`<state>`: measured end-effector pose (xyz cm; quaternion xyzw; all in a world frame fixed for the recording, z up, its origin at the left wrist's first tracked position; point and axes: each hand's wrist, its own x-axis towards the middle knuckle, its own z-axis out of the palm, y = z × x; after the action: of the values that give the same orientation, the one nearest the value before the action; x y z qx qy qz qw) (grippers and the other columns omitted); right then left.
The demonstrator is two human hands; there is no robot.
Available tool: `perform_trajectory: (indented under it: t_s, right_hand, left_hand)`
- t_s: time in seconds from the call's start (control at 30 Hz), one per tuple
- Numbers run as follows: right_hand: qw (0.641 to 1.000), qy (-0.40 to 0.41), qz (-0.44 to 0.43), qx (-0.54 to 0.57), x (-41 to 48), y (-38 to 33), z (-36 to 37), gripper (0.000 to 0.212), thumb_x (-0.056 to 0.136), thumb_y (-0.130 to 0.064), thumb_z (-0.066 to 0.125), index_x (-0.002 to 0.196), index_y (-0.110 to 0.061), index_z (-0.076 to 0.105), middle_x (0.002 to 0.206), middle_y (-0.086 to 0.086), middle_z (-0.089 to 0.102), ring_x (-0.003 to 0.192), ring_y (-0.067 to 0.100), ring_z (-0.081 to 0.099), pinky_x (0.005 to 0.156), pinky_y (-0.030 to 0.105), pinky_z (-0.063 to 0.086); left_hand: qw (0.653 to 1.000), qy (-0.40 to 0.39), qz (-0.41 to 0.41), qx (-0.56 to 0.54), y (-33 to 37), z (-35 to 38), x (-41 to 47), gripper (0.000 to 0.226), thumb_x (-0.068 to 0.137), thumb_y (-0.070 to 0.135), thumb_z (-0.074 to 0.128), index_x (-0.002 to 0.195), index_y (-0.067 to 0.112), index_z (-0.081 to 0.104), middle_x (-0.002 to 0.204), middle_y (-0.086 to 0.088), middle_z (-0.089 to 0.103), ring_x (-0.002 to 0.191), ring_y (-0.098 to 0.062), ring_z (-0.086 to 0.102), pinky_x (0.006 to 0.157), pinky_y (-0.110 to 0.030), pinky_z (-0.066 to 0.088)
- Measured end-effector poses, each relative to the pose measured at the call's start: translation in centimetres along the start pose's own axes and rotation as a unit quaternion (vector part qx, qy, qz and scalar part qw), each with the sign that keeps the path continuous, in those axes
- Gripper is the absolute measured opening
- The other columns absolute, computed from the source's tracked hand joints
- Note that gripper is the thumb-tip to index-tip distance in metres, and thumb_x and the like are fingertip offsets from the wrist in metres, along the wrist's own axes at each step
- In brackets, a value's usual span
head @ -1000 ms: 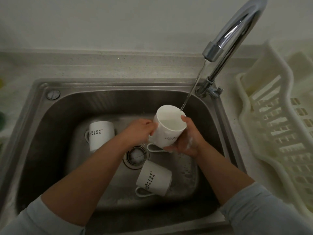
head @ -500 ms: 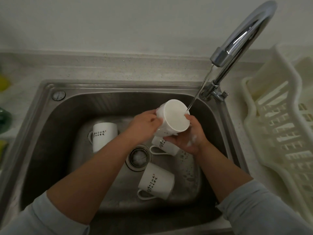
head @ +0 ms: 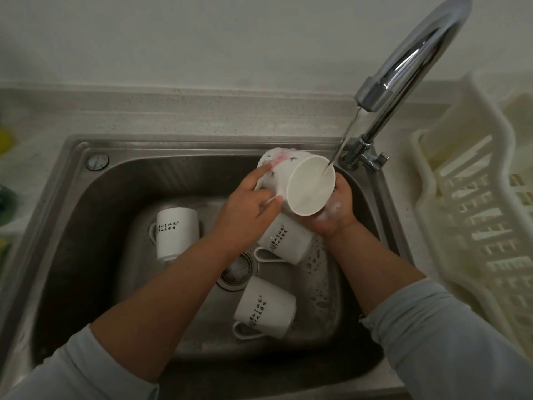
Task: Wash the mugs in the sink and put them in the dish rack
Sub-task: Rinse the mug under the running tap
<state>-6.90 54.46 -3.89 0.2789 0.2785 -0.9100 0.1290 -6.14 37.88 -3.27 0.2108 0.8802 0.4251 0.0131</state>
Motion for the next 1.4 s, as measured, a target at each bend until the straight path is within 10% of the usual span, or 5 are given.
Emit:
perform_trajectory:
  t_s: [0.33,0.6,0.8,0.97,1.4]
  right_hand:
    - [0.993,-0.028,-0.117,-0.02,-0.3,-3.2,2.0,0.039,0.073,-0.023,0.047,0.107,-0.009,0.06,0.087,0.014,0.071,0.077,0.031,0.069,0.07,0.04,0.057]
    - [0.98,-0.073,-0.157,-0.099,-0.8,-4.8,0.7,0.09,0.037,-0.033,0.086,0.119,-0.018,0.054,0.106,0.011,0.065,0.09,0.029,0.065,0.078,0.043,0.055]
    - [0.967,0.011,-0.182,-0.177,-1.7,-4.7,-0.1,0.068,0.08,-0.032,0.058,0.139,-0.005,0.037,0.137,0.022,0.046,0.12,0.042,0.048,0.095,0.051,0.045]
    - [0.942,0.101,-0.192,-0.254,-3.1,-5.0,-0.7,0.038,0.093,-0.044,0.048,0.119,-0.018,0.058,0.106,0.008,0.065,0.099,0.031,0.063,0.083,0.048,0.05]
    - [0.85,0.25,-0.21,-0.414,-5.8,-5.4,-2.1,0.034,0.086,-0.06,0.047,0.11,-0.038,0.054,0.106,-0.003,0.061,0.102,0.022,0.059,0.09,0.052,0.05]
  left_hand:
    - [0.995,-0.029,0.091,0.0,-1.3,0.4,1.7,0.061,0.094,0.052,0.025,0.091,0.002,0.06,0.154,-0.012,0.02,0.123,0.017,0.016,0.096,-0.025,0.032]
    - [0.986,-0.021,0.1,-0.129,-1.6,2.8,1.7,0.044,0.097,0.03,0.035,0.109,-0.003,0.062,0.146,-0.003,0.028,0.138,-0.004,0.021,0.107,-0.006,0.02]
    - [0.979,-0.052,0.055,-0.188,-1.3,2.8,1.9,0.046,0.094,0.038,0.035,0.118,0.008,0.061,0.147,0.002,0.036,0.137,-0.01,0.033,0.112,-0.026,0.031]
    - [0.961,-0.078,-0.012,-0.264,-1.0,3.6,2.6,0.039,0.089,0.046,0.038,0.12,0.029,0.054,0.137,-0.002,0.049,0.124,-0.019,0.05,0.102,-0.047,0.044]
    - [0.875,-0.163,-0.162,-0.427,1.3,6.1,1.8,0.022,0.101,0.022,0.034,0.103,0.023,0.056,0.105,0.005,0.062,0.101,-0.009,0.061,0.095,-0.027,0.048]
